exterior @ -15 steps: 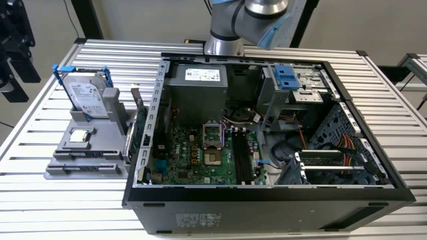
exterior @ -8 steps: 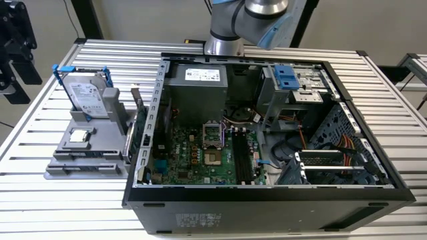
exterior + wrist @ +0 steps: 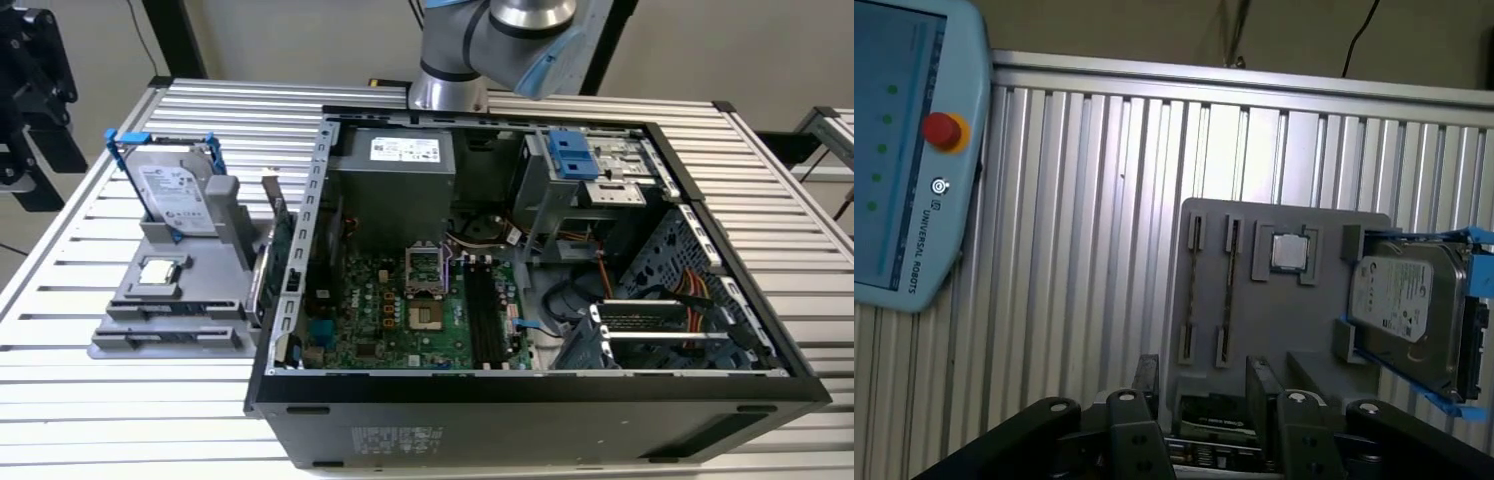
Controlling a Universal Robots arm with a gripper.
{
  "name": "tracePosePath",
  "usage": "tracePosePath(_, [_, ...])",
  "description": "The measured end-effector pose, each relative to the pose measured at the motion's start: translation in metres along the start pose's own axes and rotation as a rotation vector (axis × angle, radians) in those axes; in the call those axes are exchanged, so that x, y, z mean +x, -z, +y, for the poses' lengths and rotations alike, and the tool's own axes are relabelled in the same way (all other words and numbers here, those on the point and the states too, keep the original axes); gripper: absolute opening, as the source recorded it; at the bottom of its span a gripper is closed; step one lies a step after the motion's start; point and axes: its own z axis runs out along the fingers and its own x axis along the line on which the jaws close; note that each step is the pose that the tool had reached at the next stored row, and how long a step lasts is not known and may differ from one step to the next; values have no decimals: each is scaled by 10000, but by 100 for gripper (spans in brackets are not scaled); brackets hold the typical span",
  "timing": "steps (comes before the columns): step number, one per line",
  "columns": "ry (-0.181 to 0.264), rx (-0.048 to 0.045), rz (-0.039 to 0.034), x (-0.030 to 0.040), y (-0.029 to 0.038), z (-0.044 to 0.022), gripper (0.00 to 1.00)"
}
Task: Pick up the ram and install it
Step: 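Pick up the ram and move it above insertion slot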
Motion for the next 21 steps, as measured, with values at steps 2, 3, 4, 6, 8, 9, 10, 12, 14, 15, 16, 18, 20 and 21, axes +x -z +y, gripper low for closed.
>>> tracePosePath(2, [-3, 33, 2, -1, -19, -1, 100])
tracePosePath(3, [-15, 45, 4, -1, -25, -1, 100])
tracePosePath(4, [-47, 47, 3, -1, -32, -1, 100])
tracePosePath(6, [-137, 48, 0, -1, -45, -1, 100])
tracePosePath(8, [-289, 44, -6, -2, -60, -1, 100])
tracePosePath(9, [-352, 43, -8, -3, -67, -1, 100])
tracePosePath(10, [-424, 41, -10, -3, -75, -1, 100])
tracePosePath(12, [-509, 40, -14, -6, -89, -2, 100])
tracePosePath(14, [-551, 38, -15, -10, -104, -2, 100])
tracePosePath(15, [-566, 38, -16, -12, -113, -3, 100])
tracePosePath(16, [-576, 39, -16, -13, -121, -4, 100])
tracePosePath(18, [-590, 38, -16, -17, -138, -4, 100])
tracePosePath(20, [-598, 38, -17, -21, -154, -5, 100])
tracePosePath(21, [-601, 37, -16, -22, -161, -6, 100])
